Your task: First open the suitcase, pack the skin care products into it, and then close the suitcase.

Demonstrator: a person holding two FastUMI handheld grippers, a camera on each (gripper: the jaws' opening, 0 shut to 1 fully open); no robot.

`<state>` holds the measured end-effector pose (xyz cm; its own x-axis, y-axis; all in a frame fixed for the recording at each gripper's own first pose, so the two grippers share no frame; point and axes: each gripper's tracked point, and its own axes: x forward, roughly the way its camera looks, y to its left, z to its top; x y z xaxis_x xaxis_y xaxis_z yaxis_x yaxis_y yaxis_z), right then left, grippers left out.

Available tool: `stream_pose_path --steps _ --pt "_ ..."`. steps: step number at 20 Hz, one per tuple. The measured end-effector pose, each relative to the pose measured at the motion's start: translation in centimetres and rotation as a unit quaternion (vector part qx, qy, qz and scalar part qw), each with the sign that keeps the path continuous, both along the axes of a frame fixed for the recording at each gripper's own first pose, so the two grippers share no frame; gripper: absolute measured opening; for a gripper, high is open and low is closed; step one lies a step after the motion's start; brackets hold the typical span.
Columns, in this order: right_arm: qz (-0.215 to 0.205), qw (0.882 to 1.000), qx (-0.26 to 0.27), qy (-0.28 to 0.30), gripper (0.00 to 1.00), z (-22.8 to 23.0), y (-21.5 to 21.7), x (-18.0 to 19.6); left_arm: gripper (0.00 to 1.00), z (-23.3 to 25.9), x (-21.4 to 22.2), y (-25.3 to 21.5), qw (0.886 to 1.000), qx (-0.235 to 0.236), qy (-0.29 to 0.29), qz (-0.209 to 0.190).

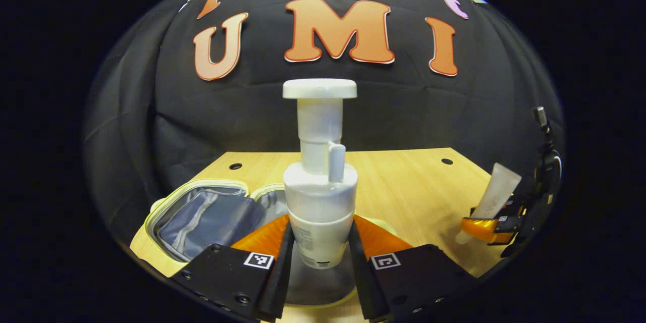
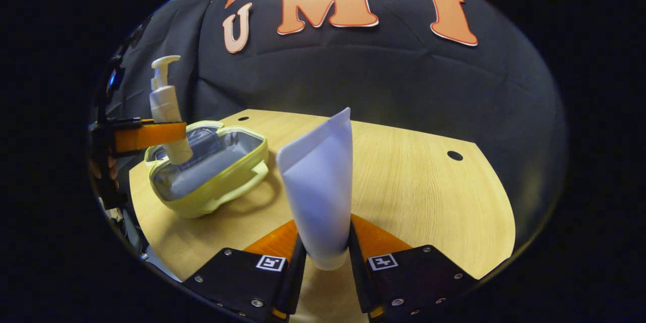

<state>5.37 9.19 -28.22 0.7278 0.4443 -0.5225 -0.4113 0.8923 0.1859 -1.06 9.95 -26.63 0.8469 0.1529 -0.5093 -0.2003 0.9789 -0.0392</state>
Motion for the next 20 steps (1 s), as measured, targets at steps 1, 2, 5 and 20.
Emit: stream_pose_path --steps 1,2,5,20 --pt "0.003 1.0 0.003 -0.002 0.45 1.0 0.3 0.0 0.55 0.0 -0.3 0.9 1.0 0.002 0.006 0.004" --pt "0.007 1.0 0.008 -0.001 0.45 1.6 0.7 0.1 0.55 0.1 -0.6 1.8 1.0 0.005 0.01 0.009" --pt "0.007 1.0 0.008 -0.007 0.41 3.2 1.7 0.6 0.55 0.3 -0.9 4.0 1.0 0.01 0.021 0.016" --pt "0.023 0.999 0.046 -0.001 0.41 10.2 10.2 -1.7 0.55 -10.0 -3.0 7.5 0.972 -0.069 0.209 -0.082"
